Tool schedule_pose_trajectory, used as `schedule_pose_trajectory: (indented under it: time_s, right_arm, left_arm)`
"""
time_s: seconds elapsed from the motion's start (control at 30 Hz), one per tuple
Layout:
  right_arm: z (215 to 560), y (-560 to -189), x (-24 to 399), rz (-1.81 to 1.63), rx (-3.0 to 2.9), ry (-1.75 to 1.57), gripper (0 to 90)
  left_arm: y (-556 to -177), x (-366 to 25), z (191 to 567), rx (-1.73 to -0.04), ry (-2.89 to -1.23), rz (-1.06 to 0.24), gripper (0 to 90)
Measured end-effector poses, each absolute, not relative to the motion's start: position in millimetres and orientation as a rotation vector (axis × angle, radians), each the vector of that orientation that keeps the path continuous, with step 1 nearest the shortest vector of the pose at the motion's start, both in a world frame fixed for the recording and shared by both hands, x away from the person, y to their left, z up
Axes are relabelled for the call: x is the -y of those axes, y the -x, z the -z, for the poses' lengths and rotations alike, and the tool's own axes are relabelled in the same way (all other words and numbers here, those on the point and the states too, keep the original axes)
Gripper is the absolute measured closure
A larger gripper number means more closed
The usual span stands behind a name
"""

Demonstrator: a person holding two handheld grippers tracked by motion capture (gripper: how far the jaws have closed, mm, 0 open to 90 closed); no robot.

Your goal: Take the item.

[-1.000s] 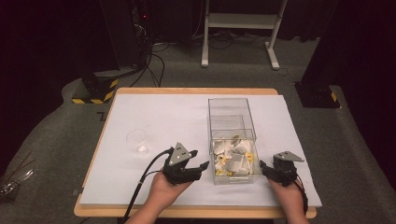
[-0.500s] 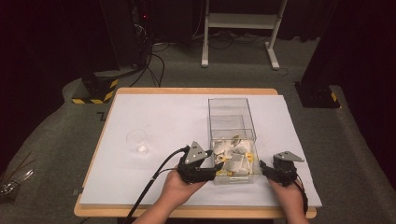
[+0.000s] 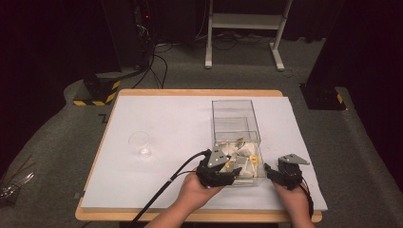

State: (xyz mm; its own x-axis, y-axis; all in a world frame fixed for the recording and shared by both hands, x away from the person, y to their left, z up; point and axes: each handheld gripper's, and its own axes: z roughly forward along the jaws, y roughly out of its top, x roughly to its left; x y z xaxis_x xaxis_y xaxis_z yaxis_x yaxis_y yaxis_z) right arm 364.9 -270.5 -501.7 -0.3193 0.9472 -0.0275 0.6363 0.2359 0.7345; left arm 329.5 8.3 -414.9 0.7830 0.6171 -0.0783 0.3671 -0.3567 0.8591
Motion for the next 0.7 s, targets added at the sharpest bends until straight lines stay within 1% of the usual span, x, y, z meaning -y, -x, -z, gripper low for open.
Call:
schedule_pose_trajectory:
  time_s: [0.3, 0.37, 0.47, 0.53, 0.7]
  right_arm:
    - [501.7, -364.9, 270.6, -0.869, -2.043, -1.444, 39.7]
    - [501.7, -364.9, 270.5, -0.869, -2.044, -1.444, 39.6]
    - [501.8, -364.9, 270.4, -0.870, -2.043, -1.443, 39.5]
    - [501.8, -364.8, 270.4, -0.870, -2.043, -1.443, 39.5]
    - [501.8, -364.6, 270.3, -0.870, -2.043, -1.443, 39.4]
  left_arm:
    - [-327.2, 8.5, 418.0, -0.742, -2.020, -0.328, 52.7]
    - [-325.5, 11.0, 418.1, -0.740, -2.025, -0.351, 54.4]
    - [-323.4, 14.2, 418.1, -0.738, -2.040, -0.392, 60.5]
    - [-323.0, 15.0, 416.7, -0.744, -2.036, -0.421, 62.4]
    - [-321.2, 18.3, 416.8, -0.723, -2.039, -0.453, 59.0]
